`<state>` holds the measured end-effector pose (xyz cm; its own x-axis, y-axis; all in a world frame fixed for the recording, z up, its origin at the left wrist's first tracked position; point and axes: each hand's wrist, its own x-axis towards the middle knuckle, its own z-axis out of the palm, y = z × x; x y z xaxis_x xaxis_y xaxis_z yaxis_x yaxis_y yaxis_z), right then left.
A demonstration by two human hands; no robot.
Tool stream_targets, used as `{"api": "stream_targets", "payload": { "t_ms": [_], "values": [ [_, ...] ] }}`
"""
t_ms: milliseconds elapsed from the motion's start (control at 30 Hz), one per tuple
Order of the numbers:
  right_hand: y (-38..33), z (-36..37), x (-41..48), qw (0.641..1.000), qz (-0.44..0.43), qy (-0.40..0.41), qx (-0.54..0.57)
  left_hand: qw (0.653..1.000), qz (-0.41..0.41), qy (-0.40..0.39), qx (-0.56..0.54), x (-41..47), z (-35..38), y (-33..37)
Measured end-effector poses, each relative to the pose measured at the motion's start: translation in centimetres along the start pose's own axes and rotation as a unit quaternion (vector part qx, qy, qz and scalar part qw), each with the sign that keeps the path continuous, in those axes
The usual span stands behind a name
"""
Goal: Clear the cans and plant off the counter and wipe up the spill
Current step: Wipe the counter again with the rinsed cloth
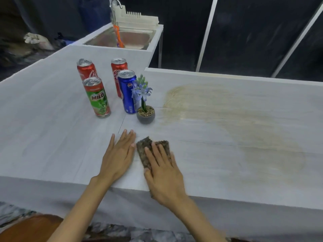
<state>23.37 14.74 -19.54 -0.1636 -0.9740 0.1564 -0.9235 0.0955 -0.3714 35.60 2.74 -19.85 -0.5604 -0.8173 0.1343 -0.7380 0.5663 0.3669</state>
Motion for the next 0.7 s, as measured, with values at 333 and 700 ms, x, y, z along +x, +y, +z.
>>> {"api": "stream_targets", "payload": {
  "t_ms": [333, 700],
  "values": [
    [5.6, -1.9, 5.8, 0.979, 0.196, 0.015, -0.062, 0.999, 0.026, -0.014, 0.023, -0.4, 0.1, -0.2],
    [13.9, -7.7, -3.4, 0.953, 0.298, -0.005, -0.046, 0.998, 0.039, -0.051, 0.026, -0.4, 0.5, 1.8]
  ]
}}
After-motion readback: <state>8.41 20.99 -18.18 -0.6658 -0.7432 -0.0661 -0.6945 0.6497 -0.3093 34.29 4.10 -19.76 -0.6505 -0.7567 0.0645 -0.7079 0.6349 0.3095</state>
